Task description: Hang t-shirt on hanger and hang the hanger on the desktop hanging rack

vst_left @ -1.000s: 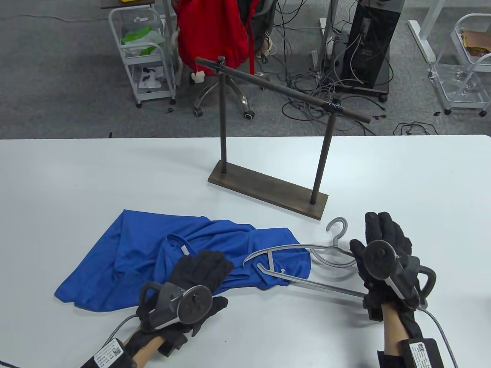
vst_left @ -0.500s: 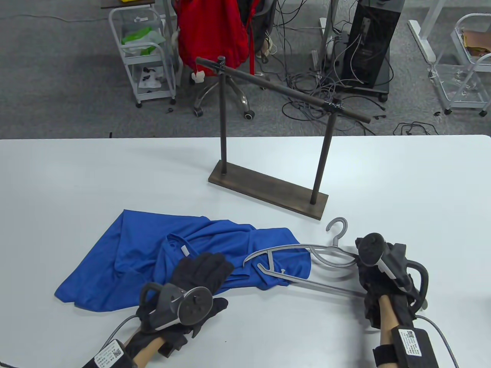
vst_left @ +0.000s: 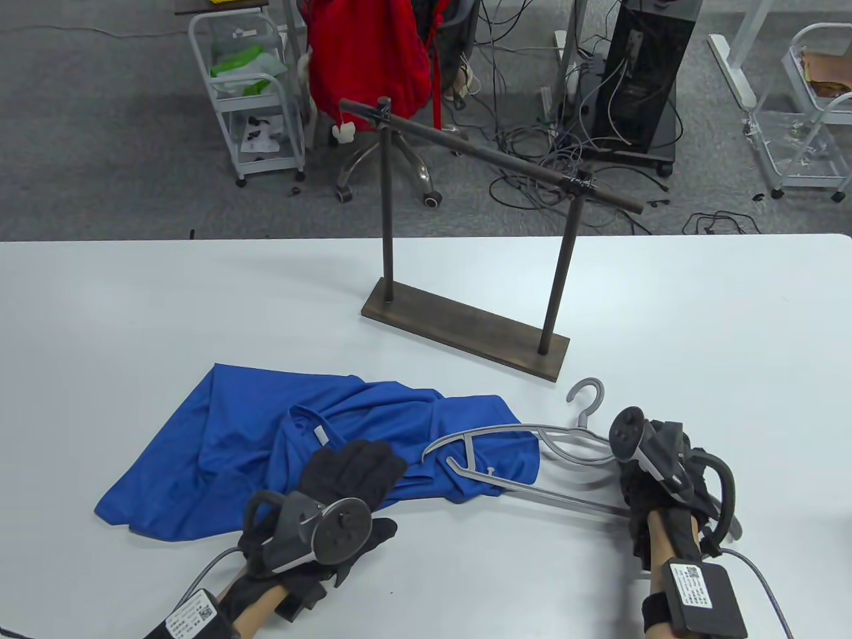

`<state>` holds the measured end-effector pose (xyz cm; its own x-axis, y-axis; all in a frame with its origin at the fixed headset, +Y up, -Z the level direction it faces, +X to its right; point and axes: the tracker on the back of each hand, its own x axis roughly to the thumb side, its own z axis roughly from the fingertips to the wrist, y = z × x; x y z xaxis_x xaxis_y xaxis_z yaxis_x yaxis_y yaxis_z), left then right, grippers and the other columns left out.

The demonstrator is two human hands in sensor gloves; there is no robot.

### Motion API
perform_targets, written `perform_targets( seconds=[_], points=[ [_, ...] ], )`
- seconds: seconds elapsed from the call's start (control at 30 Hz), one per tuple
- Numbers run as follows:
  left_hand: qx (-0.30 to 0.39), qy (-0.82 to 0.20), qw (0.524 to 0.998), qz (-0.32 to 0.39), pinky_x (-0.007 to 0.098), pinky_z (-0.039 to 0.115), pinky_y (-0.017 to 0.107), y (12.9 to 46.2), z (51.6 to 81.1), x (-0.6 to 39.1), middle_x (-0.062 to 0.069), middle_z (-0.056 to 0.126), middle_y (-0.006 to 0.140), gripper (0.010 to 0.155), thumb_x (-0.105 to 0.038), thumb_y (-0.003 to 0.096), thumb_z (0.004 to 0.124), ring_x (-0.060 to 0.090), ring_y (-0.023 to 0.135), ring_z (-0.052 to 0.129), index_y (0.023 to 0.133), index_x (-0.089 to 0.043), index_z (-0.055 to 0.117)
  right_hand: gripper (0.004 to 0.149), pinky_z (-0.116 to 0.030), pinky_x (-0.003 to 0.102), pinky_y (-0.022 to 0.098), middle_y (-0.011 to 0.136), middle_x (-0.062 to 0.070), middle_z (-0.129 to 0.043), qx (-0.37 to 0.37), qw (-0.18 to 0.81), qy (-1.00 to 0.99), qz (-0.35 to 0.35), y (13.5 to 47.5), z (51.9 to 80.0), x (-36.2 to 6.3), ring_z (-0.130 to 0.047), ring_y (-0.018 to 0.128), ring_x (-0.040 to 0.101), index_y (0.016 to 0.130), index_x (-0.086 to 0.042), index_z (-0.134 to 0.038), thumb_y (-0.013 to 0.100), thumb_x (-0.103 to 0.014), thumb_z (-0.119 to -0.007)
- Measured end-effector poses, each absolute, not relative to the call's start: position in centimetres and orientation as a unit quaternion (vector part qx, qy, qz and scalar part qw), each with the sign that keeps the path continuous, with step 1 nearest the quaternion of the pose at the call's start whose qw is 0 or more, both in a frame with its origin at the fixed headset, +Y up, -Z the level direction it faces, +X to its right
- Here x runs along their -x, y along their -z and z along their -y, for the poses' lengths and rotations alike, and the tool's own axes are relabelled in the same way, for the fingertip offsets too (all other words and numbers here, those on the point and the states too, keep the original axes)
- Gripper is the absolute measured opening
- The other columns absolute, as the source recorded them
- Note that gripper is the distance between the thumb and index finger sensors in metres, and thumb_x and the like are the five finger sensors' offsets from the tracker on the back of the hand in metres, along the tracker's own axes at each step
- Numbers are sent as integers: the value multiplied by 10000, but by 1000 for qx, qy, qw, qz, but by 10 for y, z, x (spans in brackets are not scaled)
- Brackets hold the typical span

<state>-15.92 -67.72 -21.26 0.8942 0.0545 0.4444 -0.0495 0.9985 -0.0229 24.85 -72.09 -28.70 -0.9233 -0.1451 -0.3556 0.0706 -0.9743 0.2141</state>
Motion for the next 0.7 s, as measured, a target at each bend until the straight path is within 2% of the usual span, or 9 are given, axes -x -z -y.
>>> perform_targets(
  seconds=[0.17, 0.47, 0.57, 0.7],
  points=[
    [2, -29, 973, 228, 575, 481, 884, 213, 677, 160, -149, 407, 1277, 812, -694, 388, 628, 164, 1214, 483, 1111, -533, 297, 452, -653, 580, 762, 1002, -65, -797, -194, 35, 980, 17, 282, 700, -251, -805, 1008, 240, 924, -391, -714, 481, -325, -776],
    [-17, -35, 974, 221, 576, 490, 879, 215, 669, 165, -146, 424, 1274, 806, -692, 387, 629, 165, 1208, 499, 1110, -531, 311, 437, -728, 542, 733, 962, -111, -825, -171, 12, 980, -104, 263, 663, -253, -847, 978, 198, 865, -417, -760, 446, -297, -796],
    [-37, -46, 978, 201, 576, 498, 876, 218, 660, 175, -143, 443, 1269, 804, -689, 389, 632, 167, 1200, 518, 1112, -526, 321, 436, -728, 541, 732, 959, -112, -826, -163, 9, 976, -144, 255, 652, -251, -851, 972, 196, 863, -415, -761, 445, -300, -797],
    [-58, -63, 988, 132, 569, 516, 869, 231, 648, 206, -135, 480, 1259, 794, -680, 397, 635, 168, 1178, 557, 1115, -517, 338, 438, -734, 539, 731, 959, -110, -823, -148, -21, 973, -178, 246, 643, -244, -856, 964, 196, 877, -407, -747, 452, -310, -790]
  ],
)
